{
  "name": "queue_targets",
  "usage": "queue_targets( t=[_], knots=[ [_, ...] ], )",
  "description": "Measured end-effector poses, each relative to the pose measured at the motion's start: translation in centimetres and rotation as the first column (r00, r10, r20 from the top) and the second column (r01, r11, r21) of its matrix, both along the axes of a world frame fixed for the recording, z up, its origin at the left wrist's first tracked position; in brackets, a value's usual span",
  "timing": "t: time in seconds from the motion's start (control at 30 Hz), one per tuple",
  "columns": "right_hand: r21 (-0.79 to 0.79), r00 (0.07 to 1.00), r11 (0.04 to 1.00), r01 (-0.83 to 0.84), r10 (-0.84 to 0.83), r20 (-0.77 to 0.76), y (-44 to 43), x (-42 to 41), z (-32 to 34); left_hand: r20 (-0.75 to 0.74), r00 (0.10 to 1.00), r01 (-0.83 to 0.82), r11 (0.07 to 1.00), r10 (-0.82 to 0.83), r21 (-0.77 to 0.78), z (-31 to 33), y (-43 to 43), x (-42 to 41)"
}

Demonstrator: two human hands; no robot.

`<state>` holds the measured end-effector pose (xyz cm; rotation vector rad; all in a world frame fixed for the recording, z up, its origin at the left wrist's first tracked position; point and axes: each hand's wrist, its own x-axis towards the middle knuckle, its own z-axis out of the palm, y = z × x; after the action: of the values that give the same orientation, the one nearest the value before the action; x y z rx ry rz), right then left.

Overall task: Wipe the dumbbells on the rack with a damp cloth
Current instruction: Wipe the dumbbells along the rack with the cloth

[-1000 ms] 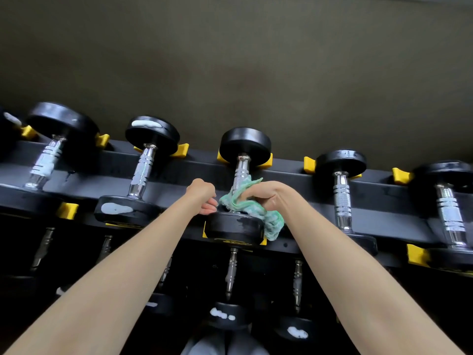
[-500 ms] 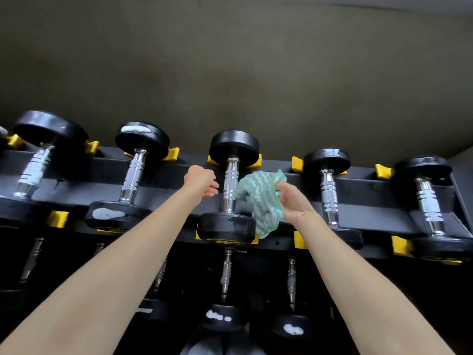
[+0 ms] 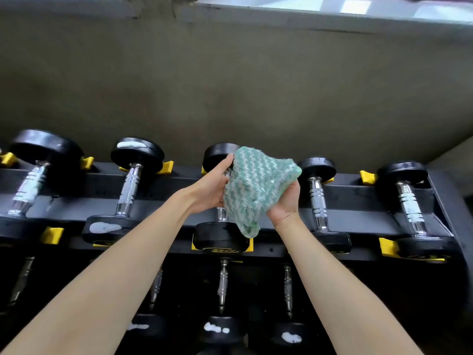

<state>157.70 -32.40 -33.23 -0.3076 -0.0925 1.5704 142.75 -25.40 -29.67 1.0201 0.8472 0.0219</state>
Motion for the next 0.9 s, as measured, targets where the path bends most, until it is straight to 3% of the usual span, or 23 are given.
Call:
queue_targets(
  t=[0.13,0.23,0.3,0.4,0.47,0.53,0.57,0.6,0.77,0.83,0.9],
  knots=[
    [-0.055,0.992,0.995,-0.089,0.093,0.090,0.0,1.2,-0.3,-0.023,0.997,-0.074,0.984,0.078,0.162,0.4,0.5,-0.9],
    [-0.255,0.885,0.954,-0.155,0.249,0.394,0.4,2.3,-0.7,0.029,0.973,-0.229,0.950,0.228,0.214,0.5,1.1,-1.5],
    [-0.368,0.679,0.925,-0.096,0.331,0.655,0.6,2.3,-0.3,0.012,0.950,-0.307,0.922,0.313,0.235,0.7,1.2,-1.4],
    [-0.355,0.221,0.933,0.064,0.334,0.916,1.1,1.8,0.1,-0.076,0.913,-0.341,0.853,0.400,0.396,0.8,1.4,-1.0],
    [-0.256,-0.046,0.965,0.067,0.259,0.965,1.5,1.7,-0.1,-0.063,0.884,-0.387,0.801,0.463,0.456,0.5,1.7,-1.0],
    [-0.211,-0.187,0.978,0.000,0.207,0.960,1.6,1.4,0.5,-0.061,0.841,-0.457,0.766,0.538,0.452,0.1,2.0,-0.9],
    [-0.204,-0.208,0.977,-0.062,0.187,0.960,1.8,1.1,0.9,-0.075,0.812,-0.494,0.750,0.579,0.441,-0.1,2.1,-0.9],
    [-0.246,-0.163,0.965,-0.092,0.229,0.960,1.8,0.8,1.5,-0.084,0.777,-0.543,0.731,0.624,0.414,-0.2,2.3,-0.9],
    [-0.406,0.319,0.889,-0.210,0.455,0.832,2.3,1.2,1.2,-0.051,0.629,-0.759,0.627,0.776,0.177,-0.2,3.4,-1.7],
    [-0.482,0.366,0.855,-0.191,0.518,0.773,2.9,1.0,0.3,-0.097,0.678,-0.684,0.673,0.729,0.281,-0.4,3.9,-1.8],
    [-0.520,0.314,0.840,-0.153,0.540,0.781,3.5,0.4,-0.1,-0.189,0.761,-0.462,0.723,0.621,0.514,-0.8,4.1,-1.6]
  ],
)
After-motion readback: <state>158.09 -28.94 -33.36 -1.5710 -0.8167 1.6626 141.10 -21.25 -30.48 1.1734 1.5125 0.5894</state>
